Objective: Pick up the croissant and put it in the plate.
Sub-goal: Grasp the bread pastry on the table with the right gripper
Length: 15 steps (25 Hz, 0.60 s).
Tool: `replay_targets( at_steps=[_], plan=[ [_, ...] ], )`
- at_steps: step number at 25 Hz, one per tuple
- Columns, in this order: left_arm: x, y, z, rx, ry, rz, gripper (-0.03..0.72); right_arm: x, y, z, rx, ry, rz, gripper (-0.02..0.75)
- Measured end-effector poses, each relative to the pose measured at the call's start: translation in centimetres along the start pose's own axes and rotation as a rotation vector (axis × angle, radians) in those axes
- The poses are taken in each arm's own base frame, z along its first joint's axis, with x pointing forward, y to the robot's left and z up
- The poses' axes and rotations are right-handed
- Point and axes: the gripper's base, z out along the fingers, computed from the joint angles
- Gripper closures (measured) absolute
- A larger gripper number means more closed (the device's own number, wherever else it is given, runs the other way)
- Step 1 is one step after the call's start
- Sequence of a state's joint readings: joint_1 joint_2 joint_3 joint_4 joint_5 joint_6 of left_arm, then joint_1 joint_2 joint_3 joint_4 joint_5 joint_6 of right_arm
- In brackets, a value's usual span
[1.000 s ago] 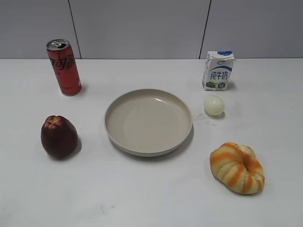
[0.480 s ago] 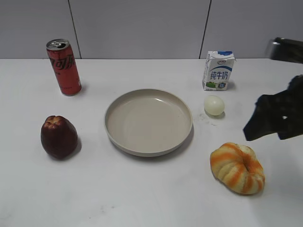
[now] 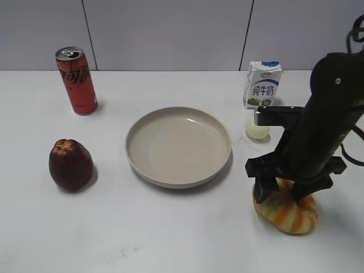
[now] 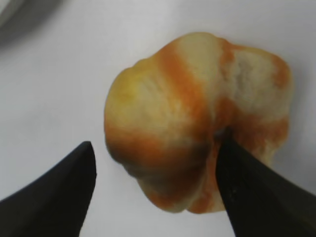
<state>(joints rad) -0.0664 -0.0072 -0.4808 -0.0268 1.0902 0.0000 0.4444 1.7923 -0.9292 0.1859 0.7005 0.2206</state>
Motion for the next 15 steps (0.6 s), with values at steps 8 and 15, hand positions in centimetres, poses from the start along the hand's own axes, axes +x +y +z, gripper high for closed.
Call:
replay_targets(
  at_steps=[8,15],
  plan=[
    [0.0,0.0,0.0,0.000,0.000,0.000,0.454,-1.4,0.2,2.2,0.034,0.079,-0.002,0.426],
    [0.0,0.0,0.0,0.000,0.000,0.000,0.454,-2.4,0.8,-0.3,0.048,0.081,-0.070,0.552]
  ],
)
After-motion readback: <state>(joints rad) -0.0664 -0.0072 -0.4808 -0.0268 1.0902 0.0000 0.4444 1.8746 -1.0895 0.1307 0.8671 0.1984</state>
